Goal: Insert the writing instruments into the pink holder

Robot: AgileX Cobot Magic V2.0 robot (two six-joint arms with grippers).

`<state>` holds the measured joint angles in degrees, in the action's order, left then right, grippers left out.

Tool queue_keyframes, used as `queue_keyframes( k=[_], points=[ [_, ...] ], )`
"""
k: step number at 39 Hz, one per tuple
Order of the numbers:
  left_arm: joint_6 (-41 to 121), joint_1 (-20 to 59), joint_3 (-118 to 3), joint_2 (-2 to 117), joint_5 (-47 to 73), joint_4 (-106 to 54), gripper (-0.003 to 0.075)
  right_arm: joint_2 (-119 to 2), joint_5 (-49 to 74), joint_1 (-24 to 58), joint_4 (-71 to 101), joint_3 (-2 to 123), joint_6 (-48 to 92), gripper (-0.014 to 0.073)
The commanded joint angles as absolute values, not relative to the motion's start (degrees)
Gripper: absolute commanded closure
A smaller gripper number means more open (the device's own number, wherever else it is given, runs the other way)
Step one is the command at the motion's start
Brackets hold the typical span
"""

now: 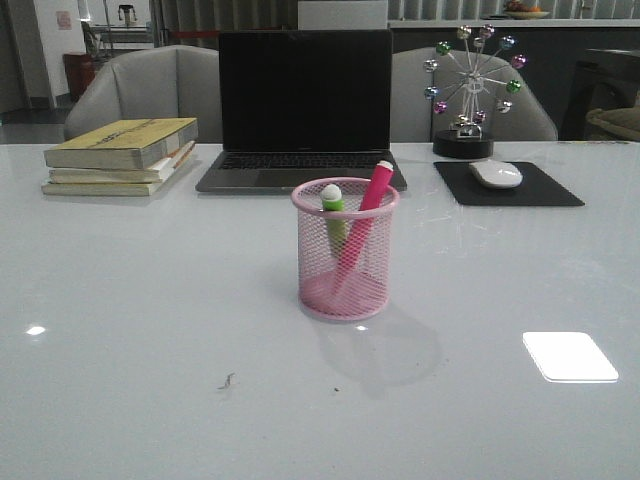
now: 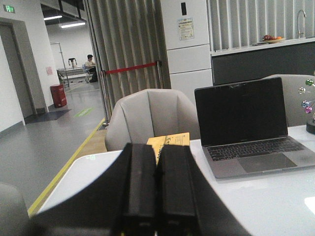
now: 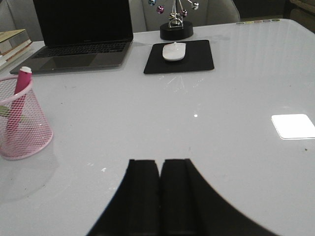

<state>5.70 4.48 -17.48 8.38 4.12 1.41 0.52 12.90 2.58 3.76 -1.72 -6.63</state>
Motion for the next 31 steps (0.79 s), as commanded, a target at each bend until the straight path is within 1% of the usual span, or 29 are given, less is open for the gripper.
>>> queue_keyframes(
  k=[1, 5, 12, 20, 31],
  points=[
    [4.76, 4.33, -15.47, 6.62, -4.38, 1.78, 0.0629, 1.64, 8.25, 2.63, 3.14, -1.79, -6.19, 0.0571],
    [4.76, 4.33, -11.46, 3.56, -6.78, 1.78, 0.0629, 1.64, 8.25, 2.63, 3.14, -1.79, -6.19, 0.0571],
    [4.76, 4.33, -5.72, -1.62, -7.27, 1.78, 0.0629, 1.64, 8.25, 2.63, 3.14, -1.79, -6.19, 0.0571],
    [4.76, 4.33, 0.05, -1.66, -9.69, 1.78, 0.0629, 1.64, 8.25, 2.63, 3.14, -1.79, -6.19, 0.0571],
    [4.76, 4.33, 0.48, -1.66, -6.73, 1.09, 0.0629, 1.64, 8.25, 2.63, 3.14, -1.79, -6.19, 0.0571]
  ],
)
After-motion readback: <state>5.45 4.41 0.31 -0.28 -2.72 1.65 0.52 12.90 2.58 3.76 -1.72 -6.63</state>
